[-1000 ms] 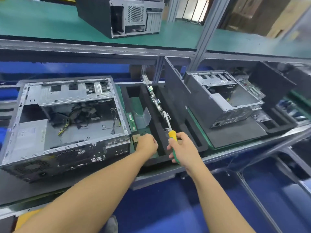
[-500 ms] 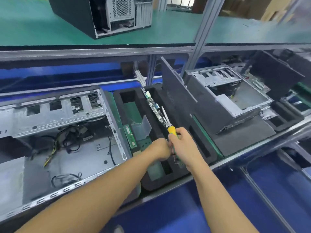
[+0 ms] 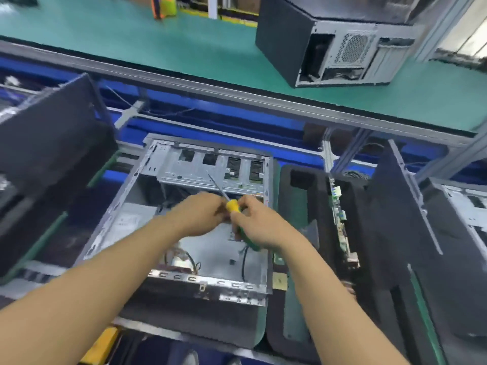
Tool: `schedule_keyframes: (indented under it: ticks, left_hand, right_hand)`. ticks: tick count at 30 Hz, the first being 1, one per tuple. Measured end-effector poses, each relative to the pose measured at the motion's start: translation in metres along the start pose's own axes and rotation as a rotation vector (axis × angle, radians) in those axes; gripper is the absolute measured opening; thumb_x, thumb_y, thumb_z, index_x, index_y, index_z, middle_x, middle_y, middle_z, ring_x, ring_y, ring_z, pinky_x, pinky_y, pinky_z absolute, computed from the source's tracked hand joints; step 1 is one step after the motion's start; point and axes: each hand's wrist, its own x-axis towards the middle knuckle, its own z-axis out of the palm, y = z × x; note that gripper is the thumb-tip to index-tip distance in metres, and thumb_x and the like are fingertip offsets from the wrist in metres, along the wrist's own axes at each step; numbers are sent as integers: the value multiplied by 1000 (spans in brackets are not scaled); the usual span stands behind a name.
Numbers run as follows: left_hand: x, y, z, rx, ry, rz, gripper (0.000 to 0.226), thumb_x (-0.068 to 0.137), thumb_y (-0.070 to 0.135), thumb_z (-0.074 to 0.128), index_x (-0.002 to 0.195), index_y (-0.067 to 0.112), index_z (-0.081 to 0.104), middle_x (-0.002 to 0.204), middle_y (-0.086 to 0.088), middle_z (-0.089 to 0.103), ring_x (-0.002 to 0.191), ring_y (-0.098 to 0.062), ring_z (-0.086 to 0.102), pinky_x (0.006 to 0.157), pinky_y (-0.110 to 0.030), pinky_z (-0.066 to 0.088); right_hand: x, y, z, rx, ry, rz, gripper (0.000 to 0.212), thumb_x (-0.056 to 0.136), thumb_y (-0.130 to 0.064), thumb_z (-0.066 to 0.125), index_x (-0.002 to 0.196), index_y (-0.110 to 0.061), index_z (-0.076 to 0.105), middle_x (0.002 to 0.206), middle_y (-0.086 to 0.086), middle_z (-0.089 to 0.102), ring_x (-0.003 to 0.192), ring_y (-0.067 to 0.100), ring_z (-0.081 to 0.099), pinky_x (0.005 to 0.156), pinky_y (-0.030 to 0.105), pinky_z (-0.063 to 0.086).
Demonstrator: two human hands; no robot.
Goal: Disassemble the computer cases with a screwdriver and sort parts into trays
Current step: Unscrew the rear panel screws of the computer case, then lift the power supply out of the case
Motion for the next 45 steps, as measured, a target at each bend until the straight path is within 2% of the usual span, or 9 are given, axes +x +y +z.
schedule_keyframes:
  ticks: [7,12,15,19,22,28,34,38,45]
  left_hand:
    - [-63,-106,-15,135,-56,-103,26,97,36,53,121,36,62,142,14,51,134,-12,45,112,-36,32]
    - [-115,-160,-14,17,-247,11,104,66,83,65,150,57,11,155,34,-23,143,7,-24,117,-24,-9]
    - [-124,-179,-2,313,-283,121,130,58,87,65,143,56,-28,148,22,-47,136,-6,-46,112,-35,-23]
    - [-128,-186,28,441,-33,185,130,76,50,76,150,36,-30,156,-1,-42,143,-29,-37,117,-51,-14]
    - [-132,-187,34,484,73,223,125,71,46,80,158,27,-7,166,-14,-10,151,-39,-10,119,-53,-5]
    - [-134,-185,37,534,120,233,124,70,57,80,159,18,2,165,-19,3,151,-43,-4,122,-54,5]
    - [-135,-179,35,594,103,208,121,65,55,85,154,11,17,160,-23,20,149,-47,7,120,-58,17]
    - [-138,-175,36,621,108,204,116,72,42,83,156,6,10,160,-26,17,148,-50,8,119,-60,16]
    - [-134,-166,45,659,176,134,88,93,19,59,158,5,1,163,-26,8,149,-48,7,120,-59,11]
  right_hand:
    - [71,9,74,-673,-337,132,43,98,-16,52,133,6,44,127,21,62,111,34,61,85,37,50]
    - [110,22,124,-1021,-570,279,35,93,-10,61,125,5,63,135,17,59,119,32,61,97,39,49]
    - [117,24,136,-1090,-553,315,36,94,-6,58,129,5,59,136,17,58,120,33,60,93,38,49]
    - [120,9,141,-1156,-499,348,39,90,-5,59,128,2,58,137,15,57,122,33,58,95,36,49]
    - [126,-19,139,-944,-304,276,42,95,-15,52,135,-3,52,139,15,54,122,32,56,86,32,45]
    - [124,-62,142,249,-161,48,38,94,-24,41,129,-36,50,134,-8,54,118,16,54,103,44,48]
    - [112,-43,166,193,-197,-55,69,70,-76,72,128,-60,36,123,-37,52,111,6,64,100,41,52]
    - [112,-32,170,272,-204,-56,58,67,-74,78,114,-53,50,114,-15,70,106,10,68,99,46,53]
    - [121,-42,162,255,-13,-86,27,88,-41,58,114,-41,51,112,-11,68,105,15,67,95,44,54]
